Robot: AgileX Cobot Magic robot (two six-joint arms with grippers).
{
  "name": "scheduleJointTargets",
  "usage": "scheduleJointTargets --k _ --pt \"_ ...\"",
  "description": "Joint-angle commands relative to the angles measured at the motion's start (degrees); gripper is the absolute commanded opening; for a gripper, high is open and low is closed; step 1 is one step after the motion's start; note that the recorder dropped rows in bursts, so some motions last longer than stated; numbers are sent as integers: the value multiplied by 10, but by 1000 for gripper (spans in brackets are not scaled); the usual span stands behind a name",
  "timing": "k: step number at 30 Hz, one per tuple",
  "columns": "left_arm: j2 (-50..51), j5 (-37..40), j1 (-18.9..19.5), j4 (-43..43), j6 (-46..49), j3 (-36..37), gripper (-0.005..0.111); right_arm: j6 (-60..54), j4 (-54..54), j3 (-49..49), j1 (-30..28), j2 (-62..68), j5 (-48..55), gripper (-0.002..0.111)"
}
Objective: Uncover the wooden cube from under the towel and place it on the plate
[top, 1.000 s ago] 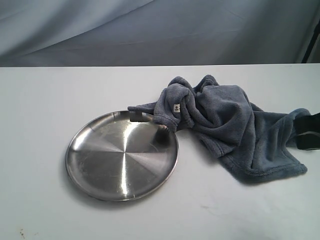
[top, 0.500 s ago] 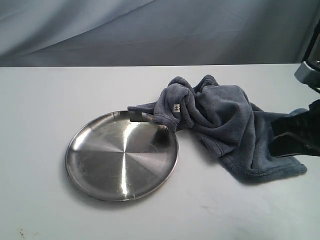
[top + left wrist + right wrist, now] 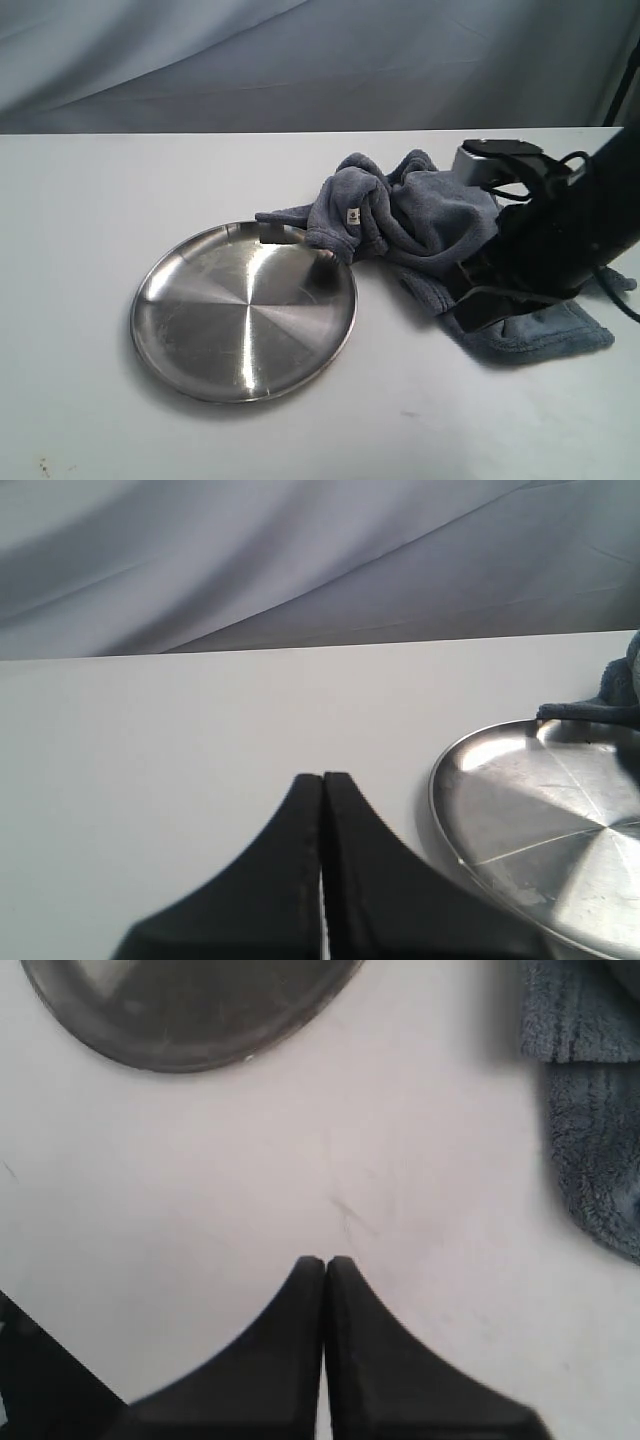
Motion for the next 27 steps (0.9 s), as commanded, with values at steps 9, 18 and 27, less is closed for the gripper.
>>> scheduleJointTargets --k 9,18,27 --pt "-2 -8 -3 2 -4 3 0 113 -126 -153 72 120 95 0" --pt "-2 -8 -3 2 -4 3 0 126 -129 -287 77 188 130 0" --pt "-2 -8 -3 2 -4 3 0 139 -145 -415 77 254 130 0"
